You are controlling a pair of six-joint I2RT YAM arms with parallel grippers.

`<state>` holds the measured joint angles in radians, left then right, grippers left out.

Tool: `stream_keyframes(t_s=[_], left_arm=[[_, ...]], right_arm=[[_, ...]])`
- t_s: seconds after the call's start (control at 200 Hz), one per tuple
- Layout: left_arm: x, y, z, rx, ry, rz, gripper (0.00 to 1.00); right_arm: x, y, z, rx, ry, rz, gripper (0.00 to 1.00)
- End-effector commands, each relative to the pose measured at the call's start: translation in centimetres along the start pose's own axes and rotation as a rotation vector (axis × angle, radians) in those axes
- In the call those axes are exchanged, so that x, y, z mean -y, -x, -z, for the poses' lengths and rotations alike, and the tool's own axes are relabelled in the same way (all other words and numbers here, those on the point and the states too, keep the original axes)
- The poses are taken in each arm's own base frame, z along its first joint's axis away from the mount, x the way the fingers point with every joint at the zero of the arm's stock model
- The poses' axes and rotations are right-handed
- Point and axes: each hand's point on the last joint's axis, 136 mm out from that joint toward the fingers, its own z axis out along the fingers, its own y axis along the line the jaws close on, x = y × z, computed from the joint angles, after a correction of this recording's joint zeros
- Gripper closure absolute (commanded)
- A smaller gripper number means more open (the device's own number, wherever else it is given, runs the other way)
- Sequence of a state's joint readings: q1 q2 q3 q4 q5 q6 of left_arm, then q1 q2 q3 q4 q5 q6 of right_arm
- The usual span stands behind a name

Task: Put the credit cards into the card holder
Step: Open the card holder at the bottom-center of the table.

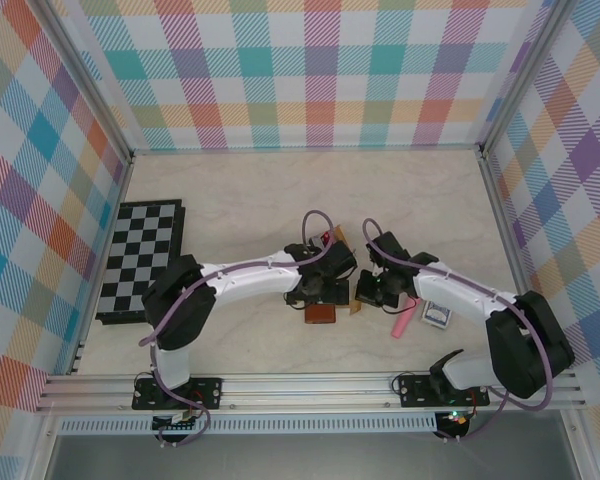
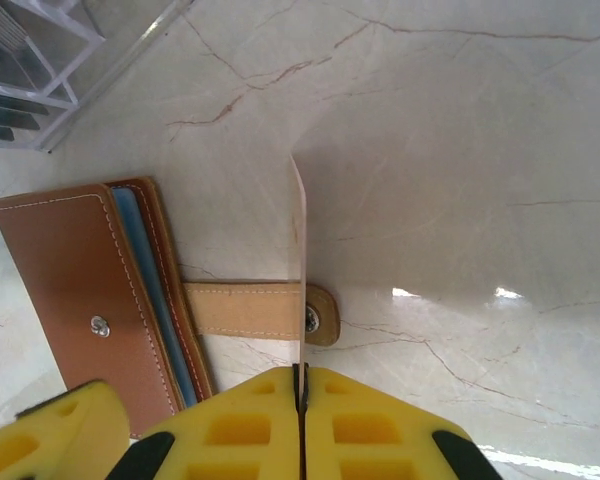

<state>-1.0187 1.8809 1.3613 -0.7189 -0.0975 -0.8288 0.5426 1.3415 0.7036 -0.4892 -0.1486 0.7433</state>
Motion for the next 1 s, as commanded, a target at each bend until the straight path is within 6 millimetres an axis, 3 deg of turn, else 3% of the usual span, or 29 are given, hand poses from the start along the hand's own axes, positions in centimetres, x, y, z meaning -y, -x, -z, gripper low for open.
stream_keyframes(t_s=[0.0, 0.48, 0.755, 0.995], left_arm=[[-0.5, -0.1, -0.4, -0.013, 0.065, -0.026, 0.00], [-2.2, -0.4, -2.7, -0.035, 0.195, -0.036, 0.00], [-2.6, 0.5, -0.3, 0.018, 0.195, -0.030, 0.09], [-3.8, 0.8, 2.4, 0.077, 0.183, -0.023, 0.25]], right_arm=[[0.6, -0.6, -0.3, -0.020, 0.023, -0.013, 0.93], [1.7, -0.7, -0.7, -0.018, 0.002, -0.036, 0.93], [2.8, -0.5, -0.4, -0.004, -0.066, -0.027, 0.93], [3.1, -0.3, -0.3, 0.002, -0.085, -0.021, 0.94]])
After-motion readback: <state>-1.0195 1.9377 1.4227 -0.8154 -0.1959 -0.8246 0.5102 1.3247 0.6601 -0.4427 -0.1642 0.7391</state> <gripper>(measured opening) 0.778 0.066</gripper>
